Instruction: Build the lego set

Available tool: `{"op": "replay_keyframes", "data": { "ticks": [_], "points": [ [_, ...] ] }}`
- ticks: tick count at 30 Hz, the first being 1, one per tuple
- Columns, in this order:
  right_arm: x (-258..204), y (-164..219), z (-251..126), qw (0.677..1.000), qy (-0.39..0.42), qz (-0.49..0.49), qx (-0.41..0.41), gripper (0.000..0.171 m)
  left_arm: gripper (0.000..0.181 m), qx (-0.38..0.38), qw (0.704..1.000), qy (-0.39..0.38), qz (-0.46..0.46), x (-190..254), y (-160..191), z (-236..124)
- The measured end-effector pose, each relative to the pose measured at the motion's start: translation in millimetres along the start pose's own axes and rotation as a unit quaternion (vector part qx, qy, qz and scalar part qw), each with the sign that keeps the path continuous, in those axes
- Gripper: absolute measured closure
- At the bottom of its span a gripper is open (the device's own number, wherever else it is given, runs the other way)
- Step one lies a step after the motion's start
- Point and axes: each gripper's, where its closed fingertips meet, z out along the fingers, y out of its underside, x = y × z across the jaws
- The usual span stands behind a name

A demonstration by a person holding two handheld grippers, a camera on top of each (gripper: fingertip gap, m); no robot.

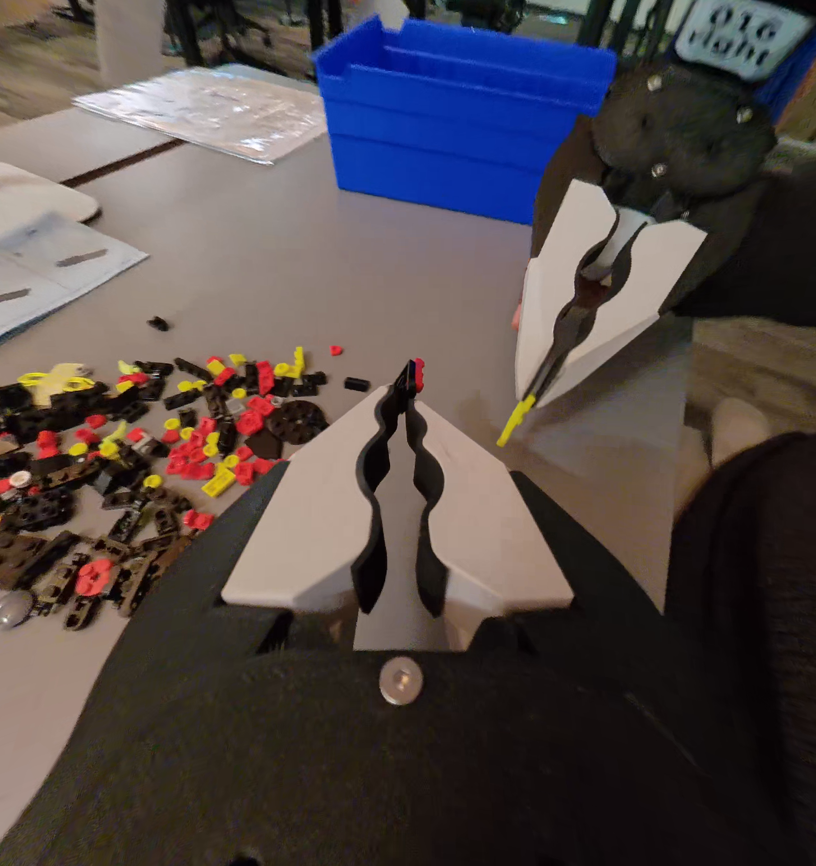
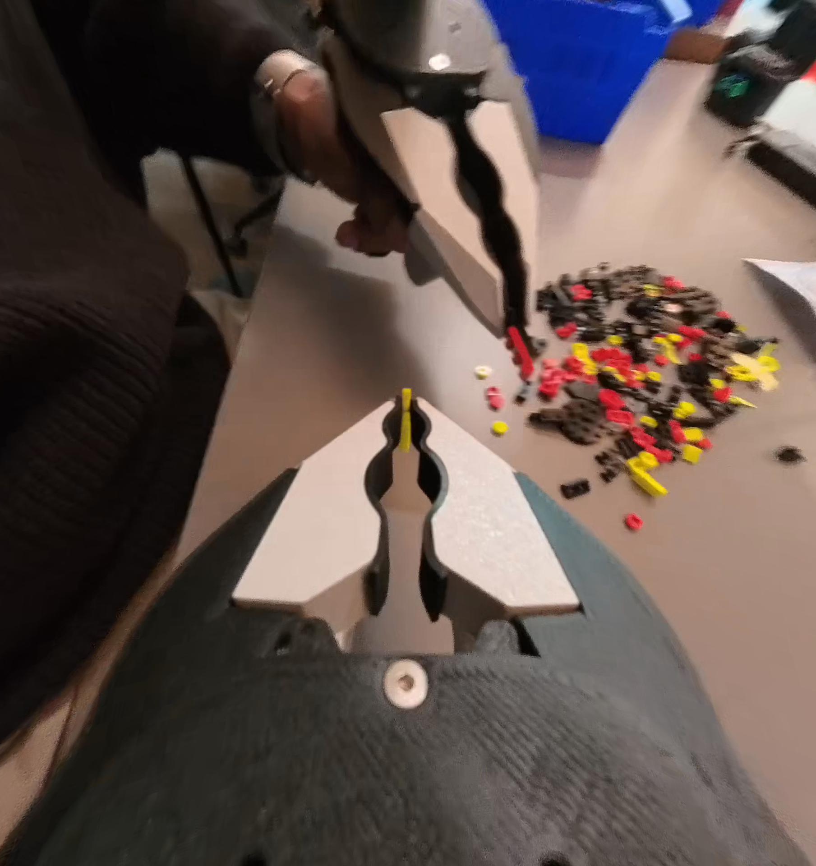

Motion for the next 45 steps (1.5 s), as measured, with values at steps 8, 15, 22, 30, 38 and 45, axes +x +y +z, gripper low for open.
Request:
{"op": "replay_keyframes", "data": {
  "ticks": [8, 15, 22, 30, 38, 45],
  "points": [
    [77, 5, 6, 0.950, 0.100, 0.277, 0.101, 0.160, 0.181, 0.079, 0.953, 0.033, -0.290, -55, 0, -8],
    [108, 9, 0, 0.907, 0.146, 0.368, 0.141, 0.121, 0.181, 0.101, 0.934, 0.061, -0.337, -57, -2, -11],
    [56, -45, -11, 0.969, 0.083, 0.143, 0.181, 0.127, 0.181, 0.134, 0.962, 0.145, -0.187, -5, -31, -18],
    [40, -53, -12, 0.977, 0.065, 0.100, 0.177, 0.165, 0.181, 0.121, 0.962, 0.185, -0.160, 19, -32, -18],
    [35, -56, -13, 0.980, 0.058, 0.085, 0.171, 0.168, 0.181, 0.122, 0.949, 0.221, -0.191, 25, -34, -22],
    [5, -50, -1, 0.991, -0.012, 0.073, 0.112, 0.168, 0.181, 0.120, 0.952, 0.152, -0.239, 1, -34, -14]
  ]
}}
